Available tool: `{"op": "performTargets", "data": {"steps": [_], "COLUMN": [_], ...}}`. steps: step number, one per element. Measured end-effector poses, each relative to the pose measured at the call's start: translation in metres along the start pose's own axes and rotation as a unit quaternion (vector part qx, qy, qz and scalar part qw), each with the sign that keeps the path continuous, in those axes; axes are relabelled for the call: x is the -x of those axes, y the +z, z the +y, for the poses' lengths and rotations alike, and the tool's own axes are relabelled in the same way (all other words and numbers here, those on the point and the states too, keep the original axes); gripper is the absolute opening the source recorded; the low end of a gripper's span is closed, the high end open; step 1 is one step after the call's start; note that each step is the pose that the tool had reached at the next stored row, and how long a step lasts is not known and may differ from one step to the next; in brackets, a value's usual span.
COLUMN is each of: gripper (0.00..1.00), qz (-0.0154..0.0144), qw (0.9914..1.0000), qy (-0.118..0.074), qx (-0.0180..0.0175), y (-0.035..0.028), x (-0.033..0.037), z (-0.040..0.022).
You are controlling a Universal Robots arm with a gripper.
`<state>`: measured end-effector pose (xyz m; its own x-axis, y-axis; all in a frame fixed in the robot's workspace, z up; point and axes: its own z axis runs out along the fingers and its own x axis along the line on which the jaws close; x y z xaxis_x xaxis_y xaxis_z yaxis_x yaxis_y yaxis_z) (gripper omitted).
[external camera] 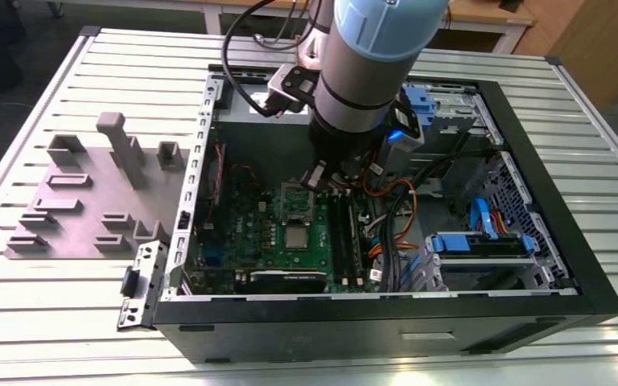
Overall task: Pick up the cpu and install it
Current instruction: 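Place the cpu into insertion slot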
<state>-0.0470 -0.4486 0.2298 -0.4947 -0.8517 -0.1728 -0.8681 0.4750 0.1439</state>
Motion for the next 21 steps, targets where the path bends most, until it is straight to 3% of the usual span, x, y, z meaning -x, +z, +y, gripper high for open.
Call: {"op": "performTargets", "data": {"steps": [11,21], "gripper": [0.11,0.11], "qz": [0.0019,0.0081], "qw": [1.0,0.99996], "qy": [0.0,0.0], "qx": [-0.0011,-0.0046], "y": [-0.0028,-0.004], "x": [0.0002,-0.0003], "z": [0.0009,0.0022]}}
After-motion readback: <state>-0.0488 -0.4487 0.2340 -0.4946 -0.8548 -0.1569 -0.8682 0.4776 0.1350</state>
